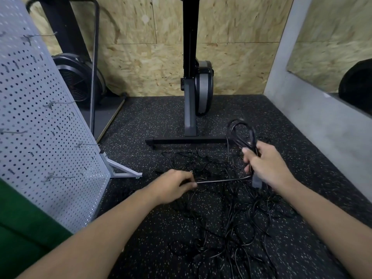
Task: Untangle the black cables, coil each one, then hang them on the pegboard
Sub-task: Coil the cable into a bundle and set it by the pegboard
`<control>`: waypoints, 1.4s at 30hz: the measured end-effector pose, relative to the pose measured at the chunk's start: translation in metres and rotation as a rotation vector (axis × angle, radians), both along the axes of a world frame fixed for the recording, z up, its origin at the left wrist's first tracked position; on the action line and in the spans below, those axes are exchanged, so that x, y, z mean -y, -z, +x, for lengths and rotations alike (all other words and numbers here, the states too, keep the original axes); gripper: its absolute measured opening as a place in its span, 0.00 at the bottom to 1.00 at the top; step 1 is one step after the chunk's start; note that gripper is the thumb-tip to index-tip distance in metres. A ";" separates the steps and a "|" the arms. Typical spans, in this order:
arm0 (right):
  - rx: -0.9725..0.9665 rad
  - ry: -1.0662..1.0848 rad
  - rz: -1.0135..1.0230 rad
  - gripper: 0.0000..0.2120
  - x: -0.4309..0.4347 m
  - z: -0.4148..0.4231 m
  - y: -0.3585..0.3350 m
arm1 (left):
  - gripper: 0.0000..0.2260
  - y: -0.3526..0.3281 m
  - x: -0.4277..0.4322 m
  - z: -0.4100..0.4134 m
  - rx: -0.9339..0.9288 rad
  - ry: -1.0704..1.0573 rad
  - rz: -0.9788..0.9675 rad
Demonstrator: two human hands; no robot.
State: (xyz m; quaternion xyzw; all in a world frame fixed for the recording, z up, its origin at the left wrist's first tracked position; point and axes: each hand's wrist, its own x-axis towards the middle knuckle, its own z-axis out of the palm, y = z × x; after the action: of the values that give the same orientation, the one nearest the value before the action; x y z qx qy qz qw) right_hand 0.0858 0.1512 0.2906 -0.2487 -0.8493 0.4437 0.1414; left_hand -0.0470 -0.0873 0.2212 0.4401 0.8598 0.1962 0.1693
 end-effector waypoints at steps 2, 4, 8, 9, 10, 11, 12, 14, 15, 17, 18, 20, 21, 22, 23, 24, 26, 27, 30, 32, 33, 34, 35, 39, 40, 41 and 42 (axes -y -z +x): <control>0.177 -0.088 0.241 0.06 0.000 0.001 0.004 | 0.09 -0.012 -0.004 0.003 -0.113 0.009 0.119; 0.269 -0.174 0.322 0.10 0.011 0.001 0.003 | 0.09 -0.028 -0.009 0.010 -0.203 0.023 0.309; 0.394 -0.358 0.190 0.24 0.041 0.005 -0.005 | 0.06 -0.047 -0.012 0.014 -0.311 -0.023 0.560; 0.421 -0.414 0.152 0.28 0.047 0.005 -0.006 | 0.06 -0.049 -0.012 0.013 -0.335 -0.046 0.593; 0.442 -0.466 0.145 0.30 0.049 0.004 -0.004 | 0.06 -0.049 -0.012 0.013 -0.351 -0.067 0.614; 0.453 -0.505 0.168 0.29 0.050 0.003 -0.003 | 0.07 -0.049 -0.013 0.014 -0.360 -0.086 0.626; 0.451 -0.533 0.204 0.25 0.050 0.001 0.001 | 0.07 -0.049 -0.013 0.015 -0.361 -0.100 0.633; 0.410 -0.566 0.233 0.15 0.048 -0.003 0.005 | 0.07 -0.049 -0.012 0.016 -0.366 -0.126 0.649; 0.383 -0.568 0.222 0.11 0.047 -0.004 0.007 | 0.07 -0.050 -0.011 0.015 -0.365 -0.146 0.658; 0.350 -0.563 0.227 0.10 0.045 -0.004 0.010 | 0.08 -0.054 -0.008 0.014 -0.316 -0.227 0.656; 0.341 -0.554 0.242 0.10 0.044 -0.004 0.010 | 0.09 -0.055 -0.006 0.013 -0.265 -0.275 0.647; 0.297 -0.519 0.250 0.11 0.042 -0.002 0.010 | 0.12 -0.055 -0.002 0.012 -0.150 -0.329 0.618; 0.264 -0.499 0.217 0.12 0.040 -0.002 0.010 | 0.12 -0.053 0.000 0.010 -0.088 -0.338 0.597; 0.230 -0.477 0.164 0.12 0.038 -0.003 0.010 | 0.11 -0.050 0.003 0.007 -0.022 -0.340 0.566; 0.191 -0.453 0.111 0.13 0.036 -0.004 0.010 | 0.11 -0.046 0.007 0.003 0.041 -0.332 0.526; 0.144 -0.435 0.069 0.13 0.032 -0.004 0.010 | 0.12 -0.042 0.011 -0.001 0.096 -0.317 0.482; 0.060 -0.431 0.010 0.13 0.027 -0.006 0.012 | 0.13 -0.033 0.016 -0.006 0.162 -0.296 0.413; 0.023 -0.433 -0.007 0.14 0.025 -0.006 0.014 | 0.12 -0.030 0.016 -0.007 0.171 -0.285 0.388; -0.069 -0.402 -0.028 0.13 0.025 -0.006 0.013 | 0.11 -0.034 0.006 0.004 0.294 -0.286 0.503; -0.094 -0.382 -0.023 0.11 0.025 -0.006 0.012 | 0.09 -0.044 -0.006 0.017 0.504 -0.363 0.665; -0.089 -0.388 -0.005 0.11 0.026 -0.007 0.013 | 0.09 -0.049 -0.012 0.025 0.591 -0.400 0.728; -0.071 -0.396 0.012 0.10 0.027 -0.007 0.015 | 0.09 -0.052 -0.017 0.030 0.645 -0.433 0.761; -0.053 -0.397 0.029 0.08 0.030 -0.008 0.018 | 0.10 -0.054 -0.022 0.034 0.686 -0.454 0.773; -0.015 -0.319 0.108 0.09 0.042 -0.012 0.027 | 0.14 -0.059 -0.028 0.039 0.847 -0.507 0.766; 0.005 -0.312 0.094 0.11 0.043 -0.013 0.028 | 0.14 -0.060 -0.029 0.040 0.864 -0.517 0.769; 0.039 -0.316 0.072 0.11 0.043 -0.013 0.029 | 0.14 -0.060 -0.030 0.040 0.871 -0.529 0.770; 0.078 -0.327 0.070 0.12 0.044 -0.013 0.029 | 0.14 -0.059 -0.032 0.041 0.869 -0.543 0.765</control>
State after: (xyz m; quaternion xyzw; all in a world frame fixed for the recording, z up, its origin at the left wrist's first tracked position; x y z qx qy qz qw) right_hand 0.0726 0.1069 0.2613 -0.1189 -0.8982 0.4210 0.0428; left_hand -0.0063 -0.0554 0.2805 0.1161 0.6627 0.6858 0.2776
